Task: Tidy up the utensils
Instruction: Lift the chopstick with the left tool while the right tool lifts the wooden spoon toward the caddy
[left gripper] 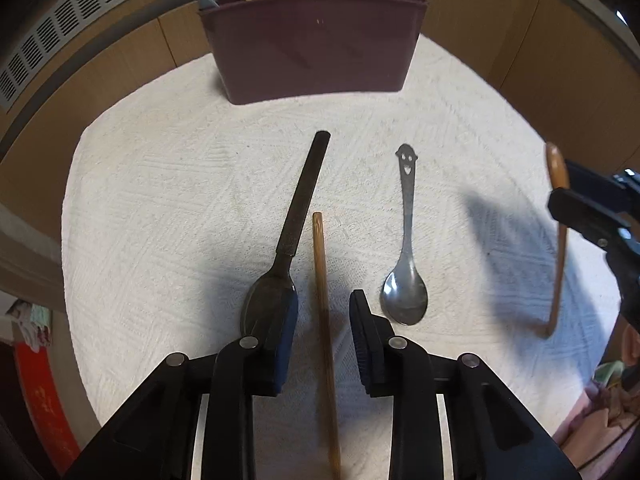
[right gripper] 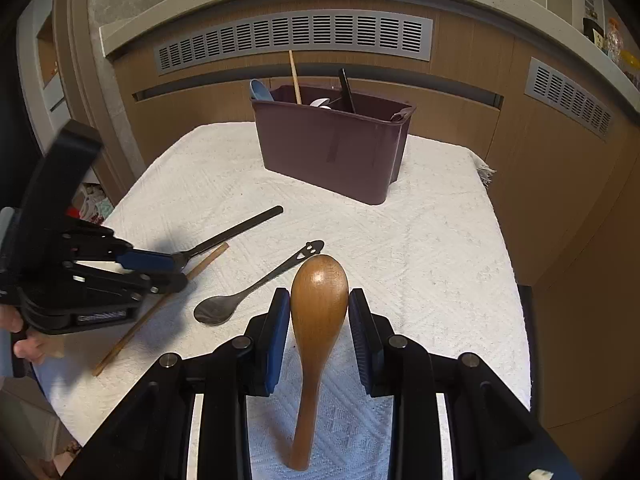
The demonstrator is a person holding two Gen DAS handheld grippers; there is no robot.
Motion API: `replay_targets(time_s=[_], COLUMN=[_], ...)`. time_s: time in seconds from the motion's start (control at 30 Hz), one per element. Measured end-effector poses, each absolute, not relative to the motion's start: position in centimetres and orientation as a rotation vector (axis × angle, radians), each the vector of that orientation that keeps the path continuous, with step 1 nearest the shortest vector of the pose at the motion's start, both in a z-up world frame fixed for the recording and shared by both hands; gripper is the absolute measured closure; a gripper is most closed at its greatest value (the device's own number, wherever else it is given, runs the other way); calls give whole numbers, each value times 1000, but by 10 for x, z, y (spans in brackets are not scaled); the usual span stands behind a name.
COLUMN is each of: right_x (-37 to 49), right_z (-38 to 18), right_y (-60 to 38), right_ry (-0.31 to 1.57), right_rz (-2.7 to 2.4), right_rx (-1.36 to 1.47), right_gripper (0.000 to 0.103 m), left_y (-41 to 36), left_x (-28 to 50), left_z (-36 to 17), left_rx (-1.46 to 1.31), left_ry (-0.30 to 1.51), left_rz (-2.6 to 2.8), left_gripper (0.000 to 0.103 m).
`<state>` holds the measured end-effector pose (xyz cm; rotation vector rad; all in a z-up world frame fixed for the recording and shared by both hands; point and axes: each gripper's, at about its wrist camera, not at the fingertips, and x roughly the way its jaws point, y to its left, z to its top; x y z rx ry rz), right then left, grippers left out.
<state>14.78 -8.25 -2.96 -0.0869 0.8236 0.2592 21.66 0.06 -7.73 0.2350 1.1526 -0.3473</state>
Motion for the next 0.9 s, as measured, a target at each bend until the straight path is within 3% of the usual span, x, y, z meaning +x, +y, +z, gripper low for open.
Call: replay_targets(time_s=[0.13, 0.2, 0.27, 0.57, 0.9], right_x=[147, 146, 145, 140, 133], right_z=[-29, -29, -28, -19, 2], right_y=[-84, -85, -86, -91, -91], right_ry=[816, 811, 807, 771, 715], right_rz=[264, 266, 266, 271, 292], right_rx=[-80, -79, -75, -53, -39], right_gripper=[76, 76, 76, 76, 76], left_y=[-6, -5, -2, 35, 36], left_x=[223, 225, 223, 183, 163], left_z=[-85, -86, -86, -40, 21], left_rx=[276, 247, 207, -57, -98], left_ry=[1161, 1159, 1153, 927, 735], left_rz=[-333, -351, -365, -320, -362], left_gripper=[74, 82, 97, 97, 97])
